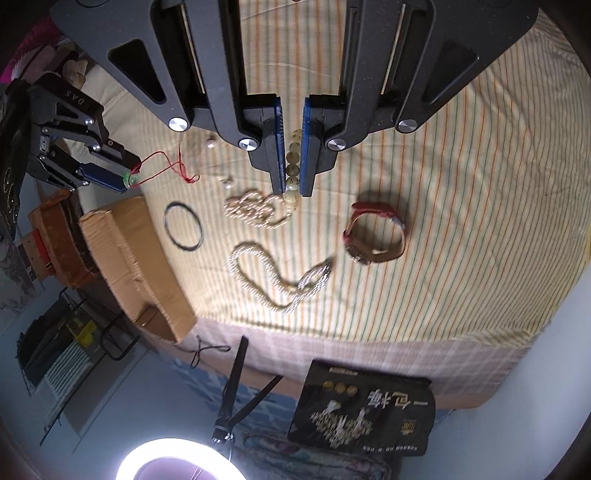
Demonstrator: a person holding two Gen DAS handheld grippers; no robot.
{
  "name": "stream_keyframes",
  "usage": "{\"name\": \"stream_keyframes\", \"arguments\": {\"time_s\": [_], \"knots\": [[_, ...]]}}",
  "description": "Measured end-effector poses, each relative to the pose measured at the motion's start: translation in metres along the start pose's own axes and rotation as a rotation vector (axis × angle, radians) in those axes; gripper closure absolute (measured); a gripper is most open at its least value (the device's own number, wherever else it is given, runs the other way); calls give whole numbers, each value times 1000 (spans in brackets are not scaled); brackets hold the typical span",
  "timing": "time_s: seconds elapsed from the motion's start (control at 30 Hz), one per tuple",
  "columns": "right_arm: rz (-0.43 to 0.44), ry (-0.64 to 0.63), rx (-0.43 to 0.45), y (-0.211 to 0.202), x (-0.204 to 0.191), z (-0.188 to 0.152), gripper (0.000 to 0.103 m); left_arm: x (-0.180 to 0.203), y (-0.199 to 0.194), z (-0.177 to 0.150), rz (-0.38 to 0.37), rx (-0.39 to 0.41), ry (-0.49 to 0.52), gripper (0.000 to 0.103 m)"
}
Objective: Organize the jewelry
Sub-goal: 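Carry both items to the cardboard box and open the right gripper over it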
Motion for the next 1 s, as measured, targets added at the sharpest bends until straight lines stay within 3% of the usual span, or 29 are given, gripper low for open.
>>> {"name": "stream_keyframes", "arguments": {"time_s": [0.53, 1.0], "knots": [[-43, 115, 146, -45, 53, 49, 73, 76, -11, 33, -139, 56, 66, 98], [-153, 243, 166, -48, 133, 52, 73, 152, 18, 55, -260, 48, 126, 98]]}}
Point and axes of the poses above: each gripper's, at about its wrist camera, not at the fingertips, and y roughly the way its jaws point, x to its right, z to its top, the point moved 10 cm from there along y, roughly the way its jaws point, and after that the axes turned 15 degrees about -z, right-handed, at the moved point
